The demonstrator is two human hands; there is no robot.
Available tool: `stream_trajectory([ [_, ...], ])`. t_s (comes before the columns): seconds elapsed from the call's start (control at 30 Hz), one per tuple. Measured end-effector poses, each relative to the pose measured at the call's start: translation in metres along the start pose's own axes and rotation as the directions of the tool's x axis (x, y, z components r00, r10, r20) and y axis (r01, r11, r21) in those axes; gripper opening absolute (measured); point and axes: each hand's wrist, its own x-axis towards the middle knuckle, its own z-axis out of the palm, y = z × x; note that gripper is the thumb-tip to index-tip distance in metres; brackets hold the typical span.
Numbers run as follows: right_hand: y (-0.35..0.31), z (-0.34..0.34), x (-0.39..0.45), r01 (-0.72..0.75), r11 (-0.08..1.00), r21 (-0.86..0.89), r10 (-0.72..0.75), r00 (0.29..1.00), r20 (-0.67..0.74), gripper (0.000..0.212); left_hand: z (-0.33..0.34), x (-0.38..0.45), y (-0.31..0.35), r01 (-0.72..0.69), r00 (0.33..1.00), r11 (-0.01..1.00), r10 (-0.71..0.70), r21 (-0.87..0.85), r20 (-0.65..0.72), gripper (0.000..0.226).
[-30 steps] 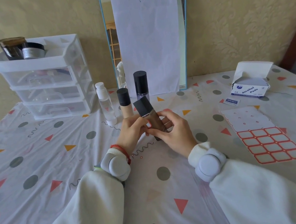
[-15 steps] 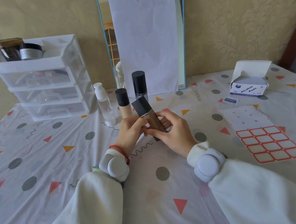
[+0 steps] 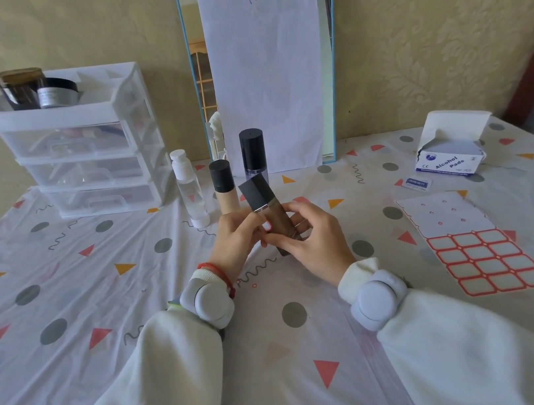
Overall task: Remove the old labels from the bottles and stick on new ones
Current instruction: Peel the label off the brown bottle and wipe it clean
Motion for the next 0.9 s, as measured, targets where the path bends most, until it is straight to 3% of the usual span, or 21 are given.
stream_trajectory([
  [0.13,-0.0012,-0.0009,-0.0003,0.023,1.000,-0.010,-0.023,1.000,-0.008,0.051,0.0010,-0.0016,0.0013,-0.005,1.000,1.000,0.005,0.011,-0.004,0.023],
  [0.3,-0.0018,-0.0007,0.0006,-0.011,1.000,0.023,0.012,1.000,-0.008,0.049,0.0001,-0.0010,0.0028,0.015,0.999,0.989,-0.009,-0.150,0.042,0.025],
  [0.57,-0.0028,-0.0008,-0.0001,-0.012,0.999,0.032,0.012,1.000,-0.007,0.049,-0.0017,0.0003,-0.0022,0.008,1.000,1.000,-0.009,-0.024,-0.010,0.018],
  [0.67,-0.0027,-0.0006,-0.0004,0.001,1.000,0.013,-0.001,1.000,-0.014,0.052,-0.0026,0.0010,-0.0015,0.011,1.000,0.999,-0.011,-0.051,-0.004,0.015],
  [0.8,-0.0017,-0.0008,0.0003,0.005,1.000,0.029,-0.001,0.994,-0.107,0.050,-0.0034,0.0009,0.0022,-0.027,0.998,0.991,0.035,-0.131,0.060,0.006],
  [0.9,-0.0003,-0.0017,0.0008,0.011,1.000,-0.022,-0.016,0.979,-0.203,0.053,-0.0032,0.0003,0.0023,-0.048,0.999,0.983,0.047,-0.177,-0.010,0.017],
])
